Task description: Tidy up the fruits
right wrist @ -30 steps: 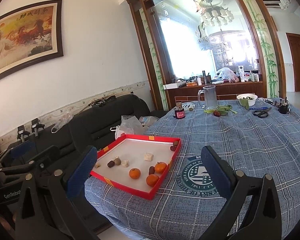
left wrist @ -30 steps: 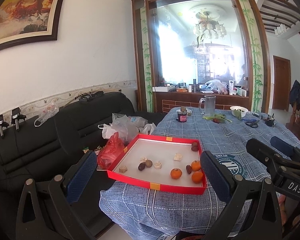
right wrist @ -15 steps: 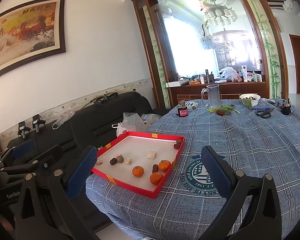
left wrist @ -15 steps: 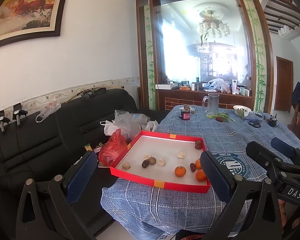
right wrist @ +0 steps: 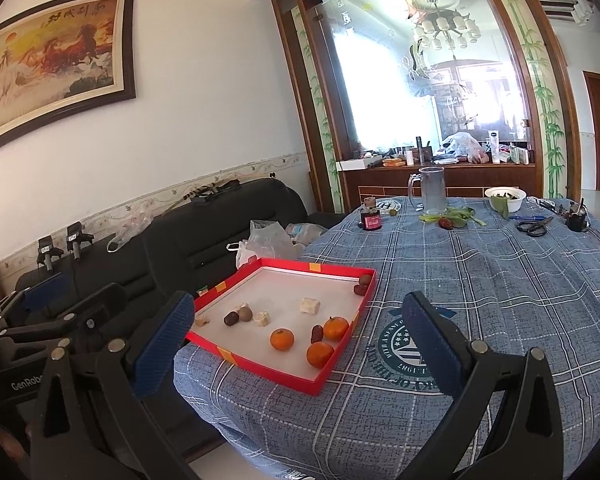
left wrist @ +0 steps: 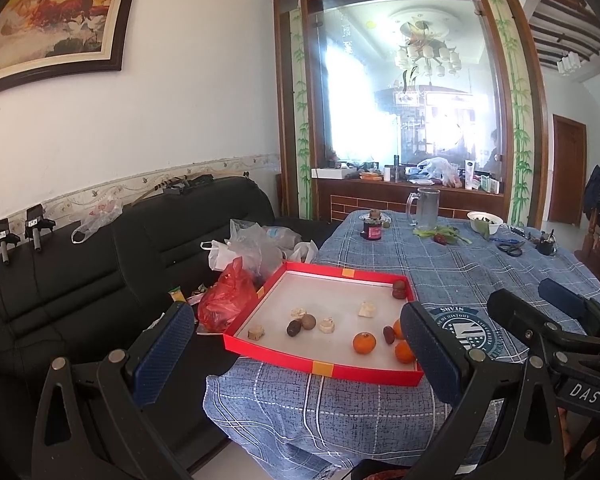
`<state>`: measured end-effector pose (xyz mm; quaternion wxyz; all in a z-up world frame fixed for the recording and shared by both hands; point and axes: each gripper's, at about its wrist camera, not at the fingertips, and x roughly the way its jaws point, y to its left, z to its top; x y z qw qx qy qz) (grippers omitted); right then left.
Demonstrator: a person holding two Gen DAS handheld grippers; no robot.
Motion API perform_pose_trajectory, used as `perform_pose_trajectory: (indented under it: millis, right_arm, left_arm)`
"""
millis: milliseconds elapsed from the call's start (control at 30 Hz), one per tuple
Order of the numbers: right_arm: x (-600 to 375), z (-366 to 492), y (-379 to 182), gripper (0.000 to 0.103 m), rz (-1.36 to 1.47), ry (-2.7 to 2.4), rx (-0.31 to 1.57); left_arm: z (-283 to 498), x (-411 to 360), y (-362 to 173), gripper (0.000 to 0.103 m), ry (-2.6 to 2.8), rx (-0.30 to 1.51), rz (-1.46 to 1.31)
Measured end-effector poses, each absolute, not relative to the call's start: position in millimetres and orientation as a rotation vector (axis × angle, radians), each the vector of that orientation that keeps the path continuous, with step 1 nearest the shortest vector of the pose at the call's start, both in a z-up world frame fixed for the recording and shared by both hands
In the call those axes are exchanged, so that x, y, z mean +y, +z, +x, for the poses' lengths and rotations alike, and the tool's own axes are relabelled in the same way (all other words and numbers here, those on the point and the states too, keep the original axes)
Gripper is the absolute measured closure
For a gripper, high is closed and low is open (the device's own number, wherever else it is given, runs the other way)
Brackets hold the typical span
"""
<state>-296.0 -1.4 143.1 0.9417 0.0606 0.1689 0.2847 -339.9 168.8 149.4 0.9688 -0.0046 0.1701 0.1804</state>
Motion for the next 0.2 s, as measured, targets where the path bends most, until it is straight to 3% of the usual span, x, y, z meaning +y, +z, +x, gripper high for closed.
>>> perform_pose_trajectory:
  millis: [200]
  right_arm:
    - [1.3,-293.3,142.2,0.0,0.131,0.588,0.361]
  left_arm:
    - [-340.4,168.8,148.7,0.0,0.363,0.337,-0.016]
